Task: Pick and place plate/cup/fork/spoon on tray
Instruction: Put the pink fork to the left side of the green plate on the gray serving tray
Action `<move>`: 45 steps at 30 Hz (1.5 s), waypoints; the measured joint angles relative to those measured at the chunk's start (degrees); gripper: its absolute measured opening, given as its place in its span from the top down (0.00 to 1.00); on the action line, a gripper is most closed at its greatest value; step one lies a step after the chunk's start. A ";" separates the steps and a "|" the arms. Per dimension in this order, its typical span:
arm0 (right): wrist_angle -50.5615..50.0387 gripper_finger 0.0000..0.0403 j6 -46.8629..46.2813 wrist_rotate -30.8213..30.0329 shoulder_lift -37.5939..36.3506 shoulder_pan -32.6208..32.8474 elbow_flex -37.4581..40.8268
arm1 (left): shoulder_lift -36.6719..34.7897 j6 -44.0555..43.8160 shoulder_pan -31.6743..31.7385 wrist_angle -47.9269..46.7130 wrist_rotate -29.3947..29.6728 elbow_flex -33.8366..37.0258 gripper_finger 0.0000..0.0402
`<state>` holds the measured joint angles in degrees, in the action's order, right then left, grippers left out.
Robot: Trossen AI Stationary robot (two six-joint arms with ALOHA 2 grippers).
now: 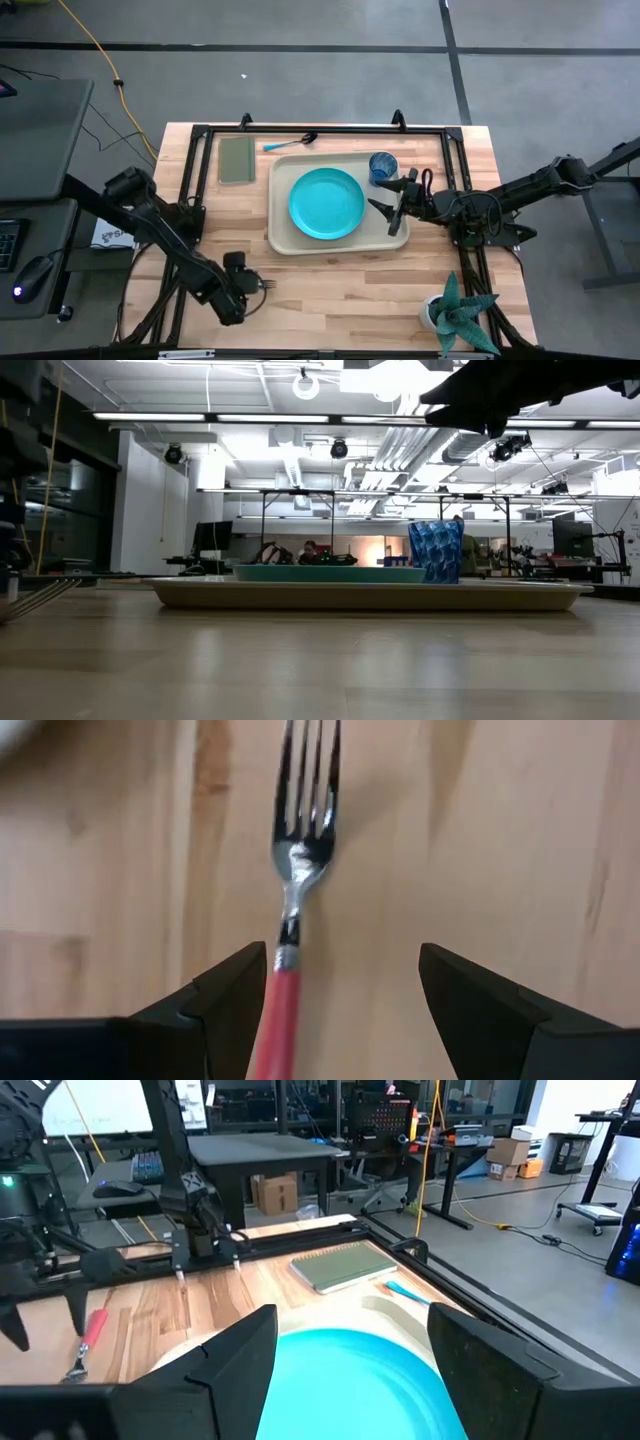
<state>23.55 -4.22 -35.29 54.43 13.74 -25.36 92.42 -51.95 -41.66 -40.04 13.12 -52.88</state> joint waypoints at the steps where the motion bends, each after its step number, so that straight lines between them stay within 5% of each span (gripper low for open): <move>1: -0.32 0.37 -0.09 0.00 0.00 0.00 0.00 | 0.65 0.00 0.47 0.27 -0.22 0.00 0.39; 12: -3.01 0.37 -1.32 0.00 0.00 0.00 0.00 | 2.82 1.57 5.39 -0.51 -4.51 0.02 0.39; 31: -3.19 0.37 -1.32 0.00 0.00 0.00 -0.02 | 7.76 3.71 4.82 -1.17 -4.74 -0.24 0.41; 35: -3.21 0.37 -1.32 0.00 0.00 0.00 -0.02 | 7.65 2.03 4.82 -1.63 -5.69 -0.22 0.51; 42: -3.25 0.37 -1.78 0.00 0.00 0.00 -0.02 | 7.68 4.24 5.67 -3.35 -7.10 -0.20 0.92; 45: -3.26 0.37 -1.79 -0.01 0.00 0.00 -0.02 | 7.63 5.69 6.45 -3.55 -7.40 -0.20 0.97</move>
<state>20.29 -6.01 -35.30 54.43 13.74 -25.39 100.05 -46.26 -35.21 -43.59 5.72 -53.08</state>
